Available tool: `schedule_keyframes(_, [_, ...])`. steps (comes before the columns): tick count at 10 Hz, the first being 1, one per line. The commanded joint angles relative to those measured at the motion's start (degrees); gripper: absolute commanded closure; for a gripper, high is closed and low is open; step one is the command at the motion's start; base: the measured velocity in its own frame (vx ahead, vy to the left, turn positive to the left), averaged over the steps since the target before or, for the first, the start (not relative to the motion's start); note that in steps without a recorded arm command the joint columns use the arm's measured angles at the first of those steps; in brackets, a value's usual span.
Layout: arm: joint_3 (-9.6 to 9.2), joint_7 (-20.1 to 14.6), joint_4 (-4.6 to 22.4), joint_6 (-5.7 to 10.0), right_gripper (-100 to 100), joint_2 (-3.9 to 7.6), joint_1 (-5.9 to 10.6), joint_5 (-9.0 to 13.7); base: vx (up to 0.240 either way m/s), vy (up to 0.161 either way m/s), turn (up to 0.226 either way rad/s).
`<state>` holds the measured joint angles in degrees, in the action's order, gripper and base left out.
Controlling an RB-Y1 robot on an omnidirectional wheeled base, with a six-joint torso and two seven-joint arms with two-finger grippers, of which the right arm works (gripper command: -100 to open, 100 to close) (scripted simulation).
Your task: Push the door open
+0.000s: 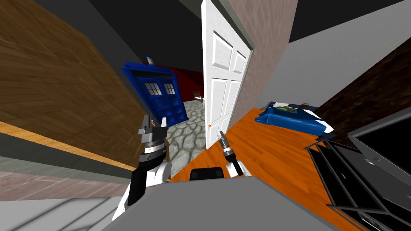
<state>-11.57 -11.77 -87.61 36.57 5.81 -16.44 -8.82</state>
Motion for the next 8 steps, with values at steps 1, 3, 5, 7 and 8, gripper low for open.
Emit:
schedule_keyframes(1, [-0.87, -0.34, 2.19, 0.31, -100, 0.23, 0.68, -0.52, 0.101, -0.063, 0.034])
schedule_keyframes(3, [-1.94, -0.59, 5.26, 1.10, -100, 0.33, 1.45, -1.18, 0.092, -0.070, 0.040])
schedule_keyframes(5, [-2.98, -0.83, 8.23, 1.86, -100, 0.42, 2.19, -1.82, 0.090, -0.070, 0.033])
schedule_keyframes(7, [-3.98, -1.06, 11.12, 2.60, -100, 0.50, 2.92, -2.44, 0.088, -0.079, 0.034])
schedule_keyframes(8, [-4.49, -1.17, 12.56, 2.96, -100, 0.54, 3.28, -2.75, 0.098, -0.069, 0.037])
